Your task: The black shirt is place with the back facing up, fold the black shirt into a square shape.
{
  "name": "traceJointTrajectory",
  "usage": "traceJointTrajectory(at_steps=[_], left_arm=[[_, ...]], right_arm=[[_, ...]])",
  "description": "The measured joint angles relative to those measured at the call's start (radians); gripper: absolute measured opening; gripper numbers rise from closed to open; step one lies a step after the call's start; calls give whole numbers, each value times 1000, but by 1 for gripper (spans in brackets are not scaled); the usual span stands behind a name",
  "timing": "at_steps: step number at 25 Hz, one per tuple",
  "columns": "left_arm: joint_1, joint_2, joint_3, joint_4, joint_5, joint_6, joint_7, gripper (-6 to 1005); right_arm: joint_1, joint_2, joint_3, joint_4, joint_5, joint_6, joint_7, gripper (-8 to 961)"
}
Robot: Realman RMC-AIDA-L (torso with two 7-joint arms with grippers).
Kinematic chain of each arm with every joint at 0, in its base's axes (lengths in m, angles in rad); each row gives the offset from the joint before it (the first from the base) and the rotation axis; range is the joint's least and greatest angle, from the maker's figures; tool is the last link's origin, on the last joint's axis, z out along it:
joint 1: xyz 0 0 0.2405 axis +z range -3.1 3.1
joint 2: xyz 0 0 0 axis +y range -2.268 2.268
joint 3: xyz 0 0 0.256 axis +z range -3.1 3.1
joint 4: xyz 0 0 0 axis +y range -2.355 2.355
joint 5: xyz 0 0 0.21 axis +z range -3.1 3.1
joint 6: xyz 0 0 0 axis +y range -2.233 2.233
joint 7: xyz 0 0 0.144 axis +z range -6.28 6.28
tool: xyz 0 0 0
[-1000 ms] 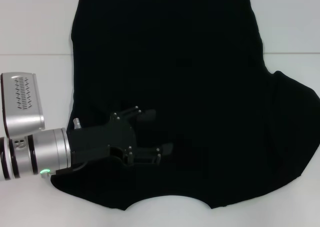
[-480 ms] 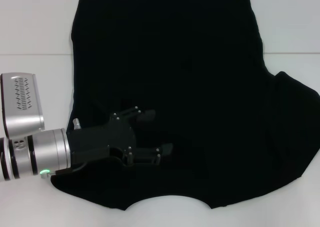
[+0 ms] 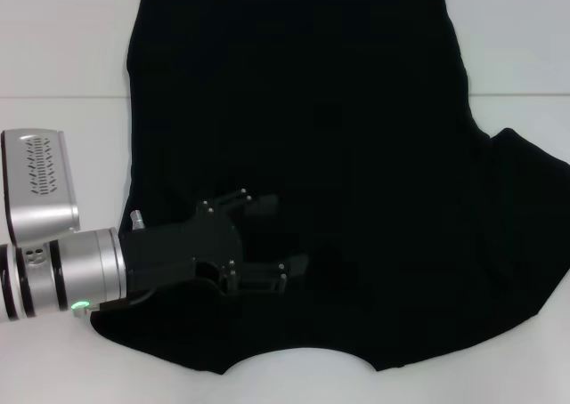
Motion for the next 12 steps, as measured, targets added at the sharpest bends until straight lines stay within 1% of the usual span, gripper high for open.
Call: traceJointTrajectory(at_steps=[4, 7, 12], left_arm=[[-2, 1, 0, 0, 0, -1, 0, 948], [-2, 1, 0, 0, 0, -3, 0, 948], [-4, 2, 0, 0, 0, -6, 0, 948]], right_arm=[[8, 2, -2, 0, 9, -2, -11, -1], [20, 7, -8, 1, 48, -12, -34, -1], [70, 21, -9, 12, 113, -71, -99, 0]])
